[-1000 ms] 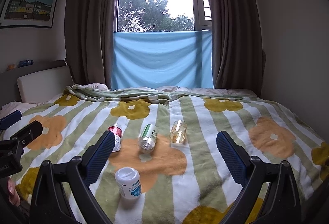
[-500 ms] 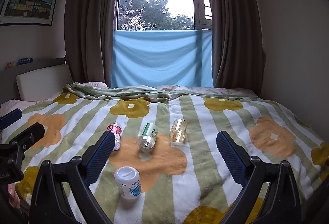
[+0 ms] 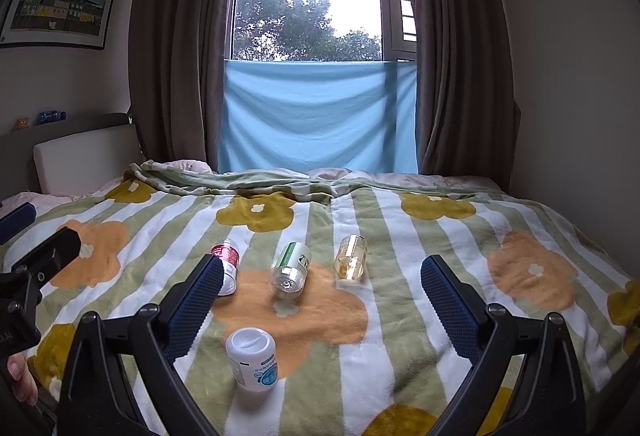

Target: Flip cup upside down

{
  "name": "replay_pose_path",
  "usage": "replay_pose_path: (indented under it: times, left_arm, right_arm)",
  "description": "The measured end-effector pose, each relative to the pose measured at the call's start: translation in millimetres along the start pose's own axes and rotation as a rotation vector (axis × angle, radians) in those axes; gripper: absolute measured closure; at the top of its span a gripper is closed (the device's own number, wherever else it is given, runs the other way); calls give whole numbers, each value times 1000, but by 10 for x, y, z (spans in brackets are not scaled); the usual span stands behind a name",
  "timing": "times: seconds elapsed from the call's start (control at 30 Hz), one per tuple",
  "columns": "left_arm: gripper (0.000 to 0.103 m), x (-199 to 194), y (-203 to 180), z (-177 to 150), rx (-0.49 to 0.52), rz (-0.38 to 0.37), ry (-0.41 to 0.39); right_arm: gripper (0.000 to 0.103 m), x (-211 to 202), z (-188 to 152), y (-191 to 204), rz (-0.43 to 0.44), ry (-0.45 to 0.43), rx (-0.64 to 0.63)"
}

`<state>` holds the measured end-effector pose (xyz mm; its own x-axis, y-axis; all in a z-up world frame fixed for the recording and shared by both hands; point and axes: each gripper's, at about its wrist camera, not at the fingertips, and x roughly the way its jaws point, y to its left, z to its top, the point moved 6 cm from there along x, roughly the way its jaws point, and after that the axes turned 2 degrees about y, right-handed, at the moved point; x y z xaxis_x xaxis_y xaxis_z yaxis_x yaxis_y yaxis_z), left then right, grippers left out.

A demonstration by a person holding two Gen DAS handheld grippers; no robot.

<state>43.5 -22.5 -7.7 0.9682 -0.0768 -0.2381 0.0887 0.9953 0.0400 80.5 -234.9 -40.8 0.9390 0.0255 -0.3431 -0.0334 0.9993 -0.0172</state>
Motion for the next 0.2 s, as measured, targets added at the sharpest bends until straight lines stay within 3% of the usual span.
replay_pose_path:
  times: [0.2]
  left_arm:
    - [0, 33, 52, -11, -29, -17, 9]
  right_arm:
    - [4, 18, 4, 36, 0, -6, -1]
